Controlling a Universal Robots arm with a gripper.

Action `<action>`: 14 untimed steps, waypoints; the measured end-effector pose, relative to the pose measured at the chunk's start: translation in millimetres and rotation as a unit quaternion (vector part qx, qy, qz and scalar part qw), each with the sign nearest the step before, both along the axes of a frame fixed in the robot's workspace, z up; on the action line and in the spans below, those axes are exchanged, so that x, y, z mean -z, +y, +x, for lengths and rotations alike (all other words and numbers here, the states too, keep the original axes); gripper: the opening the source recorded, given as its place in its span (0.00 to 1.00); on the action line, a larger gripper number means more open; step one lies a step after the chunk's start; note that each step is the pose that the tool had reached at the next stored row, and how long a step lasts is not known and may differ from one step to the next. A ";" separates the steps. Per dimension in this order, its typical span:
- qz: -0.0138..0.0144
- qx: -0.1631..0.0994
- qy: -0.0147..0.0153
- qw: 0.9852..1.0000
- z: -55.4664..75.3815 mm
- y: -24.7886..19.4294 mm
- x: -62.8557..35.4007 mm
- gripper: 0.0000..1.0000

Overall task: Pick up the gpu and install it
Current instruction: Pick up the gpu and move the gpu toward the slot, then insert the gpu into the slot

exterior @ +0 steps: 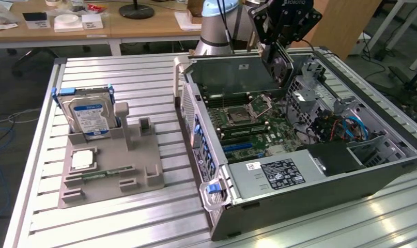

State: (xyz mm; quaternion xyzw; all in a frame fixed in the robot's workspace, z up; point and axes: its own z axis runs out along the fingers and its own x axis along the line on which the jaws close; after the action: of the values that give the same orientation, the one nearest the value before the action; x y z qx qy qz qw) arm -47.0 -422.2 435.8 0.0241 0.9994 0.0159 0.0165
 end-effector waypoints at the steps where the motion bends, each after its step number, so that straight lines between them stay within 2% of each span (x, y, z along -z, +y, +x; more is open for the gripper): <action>1: 0.000 0.000 0.000 1.000 0.0 0.0 0.0 0.28; 7: 0.000 -0.002 0.000 1.000 0.0 0.0 0.0 0.28; 14: 0.000 -0.021 0.000 1.000 -0.3 -0.5 0.0 0.28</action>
State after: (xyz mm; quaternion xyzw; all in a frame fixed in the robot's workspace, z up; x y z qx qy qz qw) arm -47.3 -422.6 435.8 0.0034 0.9997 0.0165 0.0162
